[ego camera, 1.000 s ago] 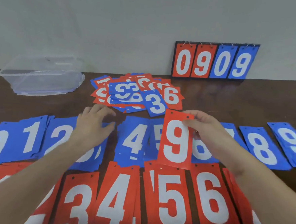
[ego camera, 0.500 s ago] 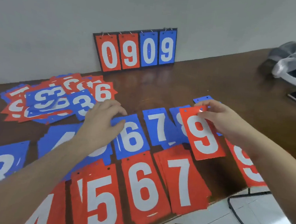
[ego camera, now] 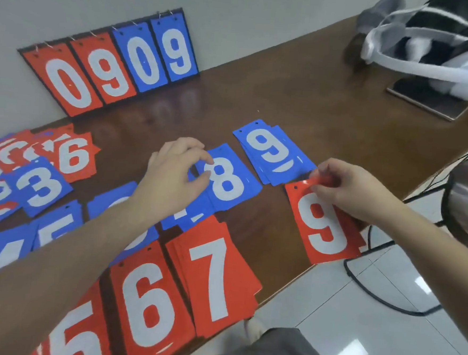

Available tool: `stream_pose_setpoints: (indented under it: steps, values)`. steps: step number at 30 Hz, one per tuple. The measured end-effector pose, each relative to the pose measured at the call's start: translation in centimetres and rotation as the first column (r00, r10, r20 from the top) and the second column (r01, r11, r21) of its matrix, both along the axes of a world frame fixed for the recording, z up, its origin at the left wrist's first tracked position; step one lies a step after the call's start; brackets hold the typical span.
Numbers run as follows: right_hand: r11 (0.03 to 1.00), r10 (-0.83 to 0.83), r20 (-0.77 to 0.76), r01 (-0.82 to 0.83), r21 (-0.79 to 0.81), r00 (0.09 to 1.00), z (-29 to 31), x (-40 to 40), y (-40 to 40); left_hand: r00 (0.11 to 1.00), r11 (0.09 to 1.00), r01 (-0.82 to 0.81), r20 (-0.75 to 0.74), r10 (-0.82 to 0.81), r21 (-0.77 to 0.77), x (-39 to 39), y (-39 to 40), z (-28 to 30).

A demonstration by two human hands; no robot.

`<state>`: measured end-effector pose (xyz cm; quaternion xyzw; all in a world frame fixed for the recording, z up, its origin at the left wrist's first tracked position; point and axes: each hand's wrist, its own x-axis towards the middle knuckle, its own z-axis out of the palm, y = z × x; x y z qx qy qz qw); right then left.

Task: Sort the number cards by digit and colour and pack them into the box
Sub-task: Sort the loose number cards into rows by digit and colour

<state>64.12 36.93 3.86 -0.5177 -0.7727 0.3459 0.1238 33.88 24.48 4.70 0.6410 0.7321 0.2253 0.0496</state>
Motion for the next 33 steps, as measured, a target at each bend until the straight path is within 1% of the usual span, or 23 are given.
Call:
stream_pose_setpoints:
  steps: [2, 4, 6, 9, 11, 13, 18, 25, 30, 33]
  values:
    - [0.990, 0.059, 0.066, -0.067, 0.124, 0.996, -1.0, 0.4, 0.4, 1.000, 1.000, 0.005, -0.008, -0.005, -0.004, 0.6, 0.9, -0.3]
    - [0.958, 0.109, 0.123, -0.137, 0.250, 0.986, -1.6, 0.5, 1.0, 1.000, 1.000, -0.007, -0.012, 0.007, -0.012, 0.9, 1.5, -0.6]
    - [0.939, 0.126, 0.136, -0.163, 0.302, 0.983, -1.7, 0.2, 1.5, 0.999, 0.999, -0.027, -0.018, 0.027, -0.017, 0.8, 1.7, -0.7]
    - [0.917, 0.189, 0.078, -0.205, 0.344, 0.979, -1.3, -1.2, 2.0, 0.998, 0.998, -0.065, -0.021, 0.064, -0.021, 0.1, 1.2, -0.5]
    - [0.910, 0.256, 0.013, -0.246, 0.335, 0.966, -1.1, -3.1, 2.1, 0.994, 0.994, -0.104, -0.033, 0.103, -0.025, -0.7, 0.3, -0.3]
    - [0.911, 0.321, -0.041, -0.297, 0.288, 0.946, -0.9, -5.5, 2.0, 0.987, 0.987, -0.156, -0.032, 0.155, -0.041, -2.0, -0.9, -0.2]
    - [0.871, 0.467, -0.125, -0.430, 0.238, 0.875, -0.6, -12.8, 1.0, 0.957, 0.956, -0.291, -0.007, 0.291, -0.039, -5.9, -5.5, -0.2]
    - [0.729, 0.679, -0.134, -0.642, 0.236, 0.722, 0.1, -23.9, -1.9, 0.880, 0.881, -0.473, 0.041, 0.472, -0.005, -11.7, -13.8, -0.2]
    - [0.654, 0.753, -0.131, -0.714, 0.250, 0.645, 0.8, -30.8, -4.5, 0.785, 0.793, -0.605, 0.113, 0.609, -0.072, -15.4, -18.1, -0.5]
    - [0.619, 0.780, -0.087, -0.744, 0.252, 0.620, 0.9, -34.4, -5.7, 0.735, 0.741, -0.666, 0.094, 0.671, -0.089, -17.7, -19.5, -0.5]
